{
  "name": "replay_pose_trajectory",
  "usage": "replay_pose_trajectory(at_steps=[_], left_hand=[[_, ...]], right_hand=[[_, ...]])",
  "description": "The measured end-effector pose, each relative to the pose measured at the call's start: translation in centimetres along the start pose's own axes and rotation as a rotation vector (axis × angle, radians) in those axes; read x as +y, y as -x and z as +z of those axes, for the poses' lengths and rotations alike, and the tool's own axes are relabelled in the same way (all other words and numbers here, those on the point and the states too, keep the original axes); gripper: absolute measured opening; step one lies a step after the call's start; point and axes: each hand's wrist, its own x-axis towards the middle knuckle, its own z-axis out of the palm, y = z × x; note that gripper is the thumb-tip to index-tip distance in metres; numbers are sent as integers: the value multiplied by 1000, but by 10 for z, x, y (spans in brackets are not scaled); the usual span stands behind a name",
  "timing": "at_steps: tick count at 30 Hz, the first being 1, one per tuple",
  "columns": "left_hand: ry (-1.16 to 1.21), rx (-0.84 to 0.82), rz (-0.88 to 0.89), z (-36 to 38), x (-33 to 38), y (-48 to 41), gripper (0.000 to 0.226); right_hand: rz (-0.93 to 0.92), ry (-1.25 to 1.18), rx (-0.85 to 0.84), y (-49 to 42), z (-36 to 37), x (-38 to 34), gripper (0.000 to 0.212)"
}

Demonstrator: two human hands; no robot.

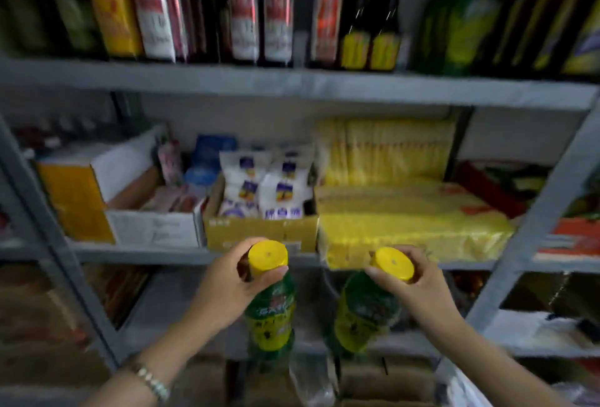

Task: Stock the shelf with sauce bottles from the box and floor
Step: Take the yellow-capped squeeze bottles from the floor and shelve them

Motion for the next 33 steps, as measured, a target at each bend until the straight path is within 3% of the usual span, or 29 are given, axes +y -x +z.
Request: replay_pose_trajectory(at_steps=[4, 8, 12, 16, 21, 26, 33], left_hand=[[-37, 84, 199, -26, 121, -42, 65], [136, 74, 310, -30, 224, -71, 58], [341, 93, 254, -16, 295, -98, 44], [414, 136, 215, -1, 347, -127, 47], [428, 226, 238, 20, 395, -163, 60], [476, 266, 231, 32, 417, -209, 75], [494, 274, 273, 47, 401, -276, 27]], right_hand=[[-161, -118, 79, -16, -54, -110, 45], [-253, -185, 106, -34, -100, -187, 44], [-343, -263, 60, -55, -145, -242, 44], [-453, -317, 40, -90, -184, -287, 55], [-511, -332, 0, -146, -212, -334, 52], [-536, -357, -19, -201, -219, -351, 34], [-539, -424, 38, -264, -204, -341, 36]])
